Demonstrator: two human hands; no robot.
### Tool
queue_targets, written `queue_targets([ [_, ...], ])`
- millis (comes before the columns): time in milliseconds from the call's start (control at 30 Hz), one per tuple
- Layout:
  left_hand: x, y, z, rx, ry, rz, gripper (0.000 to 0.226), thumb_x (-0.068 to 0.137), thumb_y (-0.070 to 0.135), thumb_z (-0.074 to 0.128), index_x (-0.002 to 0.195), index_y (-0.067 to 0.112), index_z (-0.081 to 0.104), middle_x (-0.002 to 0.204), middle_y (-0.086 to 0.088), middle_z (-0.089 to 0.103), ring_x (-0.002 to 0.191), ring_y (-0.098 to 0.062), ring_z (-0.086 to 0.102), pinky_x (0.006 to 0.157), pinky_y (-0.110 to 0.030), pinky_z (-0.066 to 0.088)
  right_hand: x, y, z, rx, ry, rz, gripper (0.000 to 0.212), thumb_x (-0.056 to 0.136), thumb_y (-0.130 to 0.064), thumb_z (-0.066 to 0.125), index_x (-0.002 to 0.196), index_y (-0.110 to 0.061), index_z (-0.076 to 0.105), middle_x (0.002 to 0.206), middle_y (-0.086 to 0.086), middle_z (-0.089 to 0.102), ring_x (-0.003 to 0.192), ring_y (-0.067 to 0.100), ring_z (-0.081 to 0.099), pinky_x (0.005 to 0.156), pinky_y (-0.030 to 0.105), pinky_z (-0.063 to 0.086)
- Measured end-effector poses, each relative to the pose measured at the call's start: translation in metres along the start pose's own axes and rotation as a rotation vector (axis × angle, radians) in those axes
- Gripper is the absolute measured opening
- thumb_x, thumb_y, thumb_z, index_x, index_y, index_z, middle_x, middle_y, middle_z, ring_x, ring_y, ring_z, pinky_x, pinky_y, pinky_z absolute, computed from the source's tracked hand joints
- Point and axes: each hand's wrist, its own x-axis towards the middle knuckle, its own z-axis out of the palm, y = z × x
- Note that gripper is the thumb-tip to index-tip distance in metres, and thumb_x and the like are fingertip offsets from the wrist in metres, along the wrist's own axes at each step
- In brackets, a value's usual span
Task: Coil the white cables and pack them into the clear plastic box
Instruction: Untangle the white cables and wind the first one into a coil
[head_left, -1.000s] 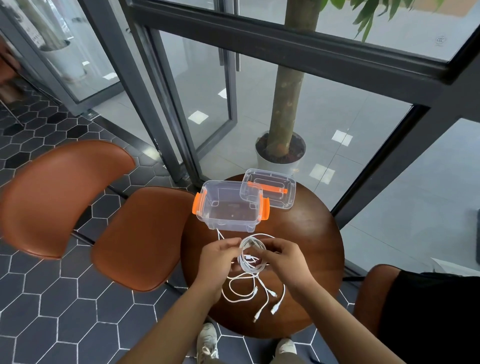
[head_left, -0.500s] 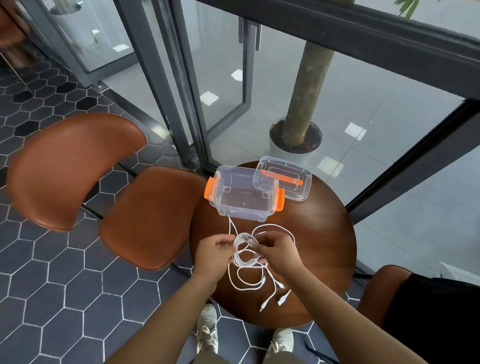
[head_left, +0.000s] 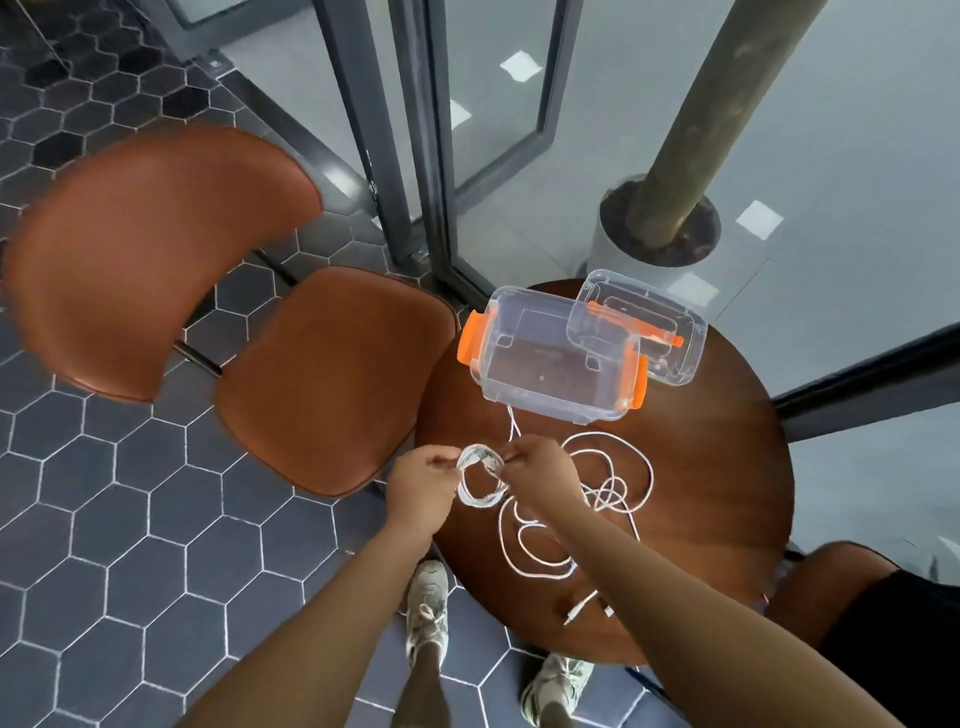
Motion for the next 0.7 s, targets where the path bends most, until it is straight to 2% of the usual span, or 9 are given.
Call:
queue_targets([
  [33, 0.01, -0.003, -0.002, -0.004, 0.003, 0.005, 0.04, 0.072, 0.008, 0.066, 0.072, 0.047, 0.075, 0.081, 0.001, 0.078, 0.086, -0.028, 0.074, 0.083, -0.054, 0.06, 0.009, -0.003, 0.007, -0.04, 0.005, -0.011, 0.016, 0.082, -0.018, 0.067, 0.093, -0.024, 0.077, 0.089, -0.007, 0.076, 0.073, 0.015, 0.068, 0.057, 0.022, 0.05],
  [100, 0.031, -0.007, -0.006, 0.01, 0.011, 0.025, 0.037, 0.069, 0.013, 0.064, 0.072, 0.049, 0.074, 0.081, -0.001, 0.077, 0.085, -0.029, 0.074, 0.082, -0.054, 0.06, 0.025, -0.011, 0.02, -0.105, 0.016, -0.03, 0.016, 0.086, -0.02, 0.065, 0.096, -0.025, 0.076, 0.091, -0.006, 0.075, 0.077, 0.016, 0.065, 0.056, 0.021, 0.041],
  [200, 0.06, -0.014, -0.011, 0.007, 0.033, 0.024, 0.037, 0.068, 0.013, 0.063, 0.07, 0.049, 0.073, 0.081, -0.004, 0.076, 0.084, -0.034, 0.074, 0.081, -0.056, 0.06, 0.049, -0.02, 0.039, -0.149, 0.043, -0.029, 0.012, 0.089, -0.024, 0.063, 0.096, -0.027, 0.073, 0.091, -0.004, 0.075, 0.086, 0.022, 0.068, 0.066, 0.026, 0.044],
  [333, 0.088, -0.02, -0.013, 0.034, 0.047, 0.012, 0.034, 0.068, 0.013, 0.062, 0.068, 0.045, 0.074, 0.081, -0.008, 0.075, 0.087, -0.039, 0.072, 0.082, -0.057, 0.059, 0.076, -0.023, 0.06, -0.16, 0.022, 0.02, 0.014, 0.092, -0.019, 0.061, 0.098, -0.027, 0.071, 0.093, 0.0, 0.074, 0.087, 0.025, 0.069, 0.067, 0.028, 0.046],
  [400, 0.096, -0.023, -0.009, 0.07, 0.05, 0.004, 0.034, 0.075, 0.004, 0.063, 0.066, 0.035, 0.072, 0.083, -0.009, 0.075, 0.086, -0.038, 0.072, 0.082, -0.056, 0.058, 0.086, -0.019, 0.065, -0.152, 0.008, 0.054, 0.013, 0.093, -0.02, 0.061, 0.098, -0.027, 0.07, 0.093, 0.0, 0.074, 0.087, 0.026, 0.069, 0.067, 0.029, 0.046],
  [500, 0.099, -0.026, 0.002, 0.144, 0.037, 0.022, 0.038, 0.081, -0.002, 0.062, 0.071, 0.035, 0.068, 0.086, -0.008, 0.075, 0.085, -0.037, 0.071, 0.082, -0.055, 0.059, 0.091, -0.005, 0.066, -0.177, 0.014, 0.069, 0.012, 0.095, -0.023, 0.06, 0.1, -0.028, 0.069, 0.093, -0.001, 0.073, 0.083, 0.024, 0.067, 0.065, 0.028, 0.046],
  [600, 0.096, -0.021, 0.017, 0.228, -0.017, 0.061, 0.021, 0.084, 0.003, 0.066, 0.089, 0.02, 0.076, 0.093, -0.004, 0.075, 0.092, -0.028, 0.071, 0.084, -0.041, 0.058, 0.089, 0.01, 0.058, -0.255, 0.044, 0.068, 0.011, 0.096, -0.024, 0.059, 0.1, -0.028, 0.069, 0.091, -0.001, 0.073, 0.078, 0.023, 0.065, 0.064, 0.027, 0.046],
  [700, 0.094, -0.019, 0.029, 0.333, -0.033, 0.097, 0.025, 0.087, 0.003, 0.064, 0.107, 0.014, 0.076, 0.104, -0.001, 0.075, 0.097, -0.019, 0.069, 0.083, -0.028, 0.054, 0.09, 0.019, 0.051, -0.3, 0.05, 0.096, 0.011, 0.095, -0.025, 0.058, 0.099, -0.028, 0.068, 0.091, 0.001, 0.072, 0.079, 0.025, 0.065, 0.064, 0.029, 0.048],
])
